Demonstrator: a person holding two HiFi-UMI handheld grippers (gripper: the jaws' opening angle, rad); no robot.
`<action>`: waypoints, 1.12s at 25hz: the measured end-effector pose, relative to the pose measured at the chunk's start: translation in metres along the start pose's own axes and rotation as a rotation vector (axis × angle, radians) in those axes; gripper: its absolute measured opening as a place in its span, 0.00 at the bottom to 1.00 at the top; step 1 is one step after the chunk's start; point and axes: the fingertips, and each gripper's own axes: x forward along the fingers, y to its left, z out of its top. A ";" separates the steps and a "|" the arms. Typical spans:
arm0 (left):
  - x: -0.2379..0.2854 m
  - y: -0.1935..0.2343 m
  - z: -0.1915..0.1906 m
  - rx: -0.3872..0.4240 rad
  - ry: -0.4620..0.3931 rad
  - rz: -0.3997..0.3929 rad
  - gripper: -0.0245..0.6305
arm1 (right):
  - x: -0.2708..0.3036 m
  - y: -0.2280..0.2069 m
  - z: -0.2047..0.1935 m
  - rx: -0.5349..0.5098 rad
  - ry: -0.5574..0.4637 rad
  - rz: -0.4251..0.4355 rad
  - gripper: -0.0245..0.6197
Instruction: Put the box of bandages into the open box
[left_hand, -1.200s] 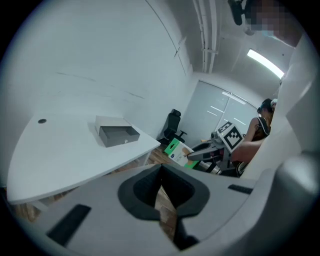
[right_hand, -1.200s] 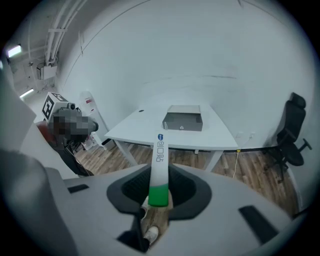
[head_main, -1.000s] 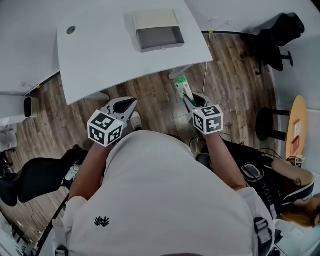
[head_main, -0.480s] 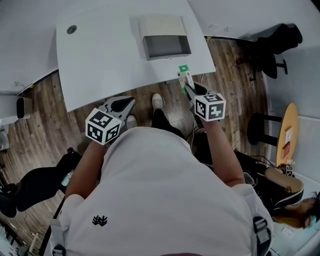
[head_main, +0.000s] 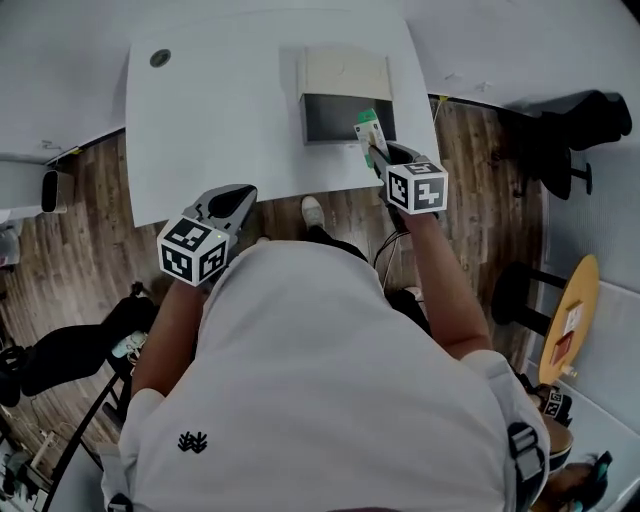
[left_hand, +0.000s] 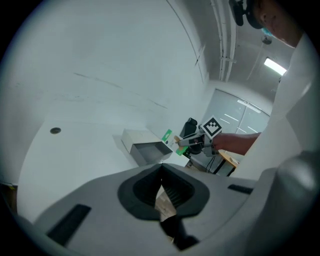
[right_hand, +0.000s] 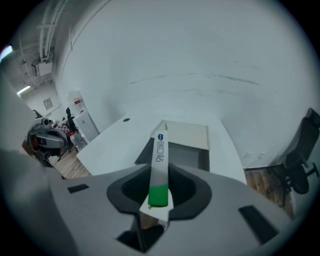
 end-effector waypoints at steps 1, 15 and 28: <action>0.003 0.003 0.006 0.000 -0.008 0.016 0.05 | 0.008 -0.004 0.005 -0.019 0.006 0.012 0.17; 0.042 0.026 0.035 -0.071 -0.016 0.196 0.05 | 0.102 -0.026 0.011 -0.274 0.138 0.156 0.17; 0.060 0.024 0.045 -0.115 -0.008 0.272 0.05 | 0.141 -0.034 -0.002 -0.430 0.190 0.216 0.18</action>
